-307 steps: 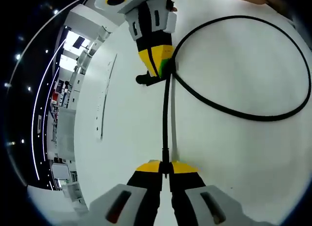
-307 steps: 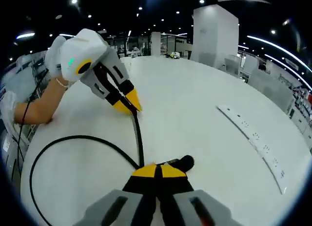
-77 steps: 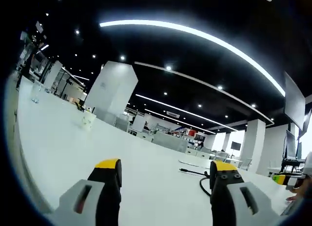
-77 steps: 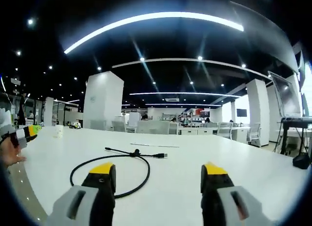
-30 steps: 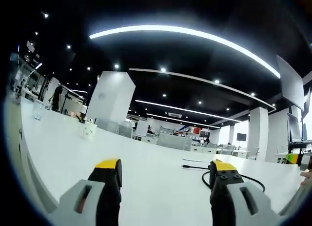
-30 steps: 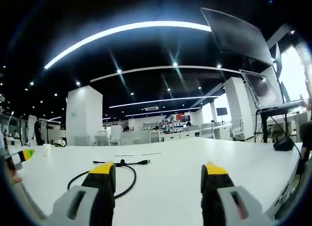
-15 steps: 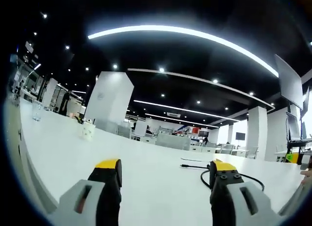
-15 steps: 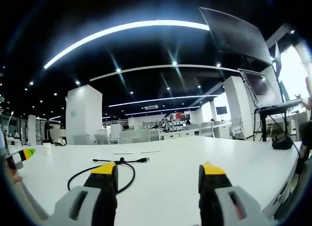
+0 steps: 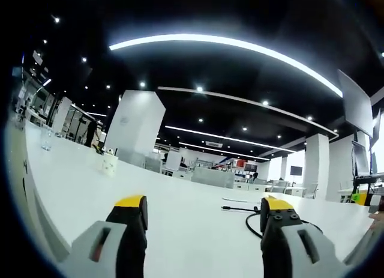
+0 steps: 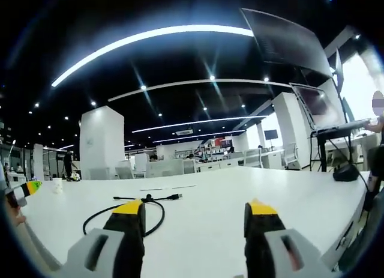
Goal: Find the charging cable on the desk, coil it up and secure with Velcro.
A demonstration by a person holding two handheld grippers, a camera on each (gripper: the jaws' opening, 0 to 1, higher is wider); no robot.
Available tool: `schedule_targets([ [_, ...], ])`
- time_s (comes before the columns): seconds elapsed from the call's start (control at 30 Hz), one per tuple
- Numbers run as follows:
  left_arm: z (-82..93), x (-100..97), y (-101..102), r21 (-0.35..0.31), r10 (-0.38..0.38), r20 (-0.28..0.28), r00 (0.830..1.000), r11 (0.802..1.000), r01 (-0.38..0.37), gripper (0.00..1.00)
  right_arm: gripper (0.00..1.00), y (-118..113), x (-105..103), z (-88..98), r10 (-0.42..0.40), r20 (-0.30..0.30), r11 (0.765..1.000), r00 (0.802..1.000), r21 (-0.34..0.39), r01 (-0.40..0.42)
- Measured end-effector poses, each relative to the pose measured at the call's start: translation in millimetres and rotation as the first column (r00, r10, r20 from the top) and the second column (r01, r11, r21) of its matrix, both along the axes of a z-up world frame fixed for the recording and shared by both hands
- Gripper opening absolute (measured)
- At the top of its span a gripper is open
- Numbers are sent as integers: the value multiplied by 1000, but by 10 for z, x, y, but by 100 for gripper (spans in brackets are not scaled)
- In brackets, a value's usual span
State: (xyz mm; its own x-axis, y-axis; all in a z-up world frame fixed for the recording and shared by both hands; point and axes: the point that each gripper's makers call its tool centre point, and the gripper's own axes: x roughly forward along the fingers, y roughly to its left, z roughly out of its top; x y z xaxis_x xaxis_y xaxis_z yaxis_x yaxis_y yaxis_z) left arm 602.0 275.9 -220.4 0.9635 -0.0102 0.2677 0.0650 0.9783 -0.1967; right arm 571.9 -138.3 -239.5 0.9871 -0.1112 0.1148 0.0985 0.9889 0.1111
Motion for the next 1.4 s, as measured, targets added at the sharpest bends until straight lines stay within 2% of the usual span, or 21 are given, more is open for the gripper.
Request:
schedule_targets([
  [0.47, -27, 12, 1, -9, -19, -10, 1000, 1000, 19, 77, 67, 1, -6, 33, -3, 5, 1000, 1000, -5, 3],
  [0.87, 62, 20, -36, -19, -39, 19, 999, 999, 39, 76, 67, 36, -11, 97, 3, 21, 1000, 1000, -14, -3],
  [1.4, 27, 25, -20, -43, -46, 19, 999, 998, 46, 76, 67, 40, -15, 89, -4, 17, 1000, 1000, -18, 4],
])
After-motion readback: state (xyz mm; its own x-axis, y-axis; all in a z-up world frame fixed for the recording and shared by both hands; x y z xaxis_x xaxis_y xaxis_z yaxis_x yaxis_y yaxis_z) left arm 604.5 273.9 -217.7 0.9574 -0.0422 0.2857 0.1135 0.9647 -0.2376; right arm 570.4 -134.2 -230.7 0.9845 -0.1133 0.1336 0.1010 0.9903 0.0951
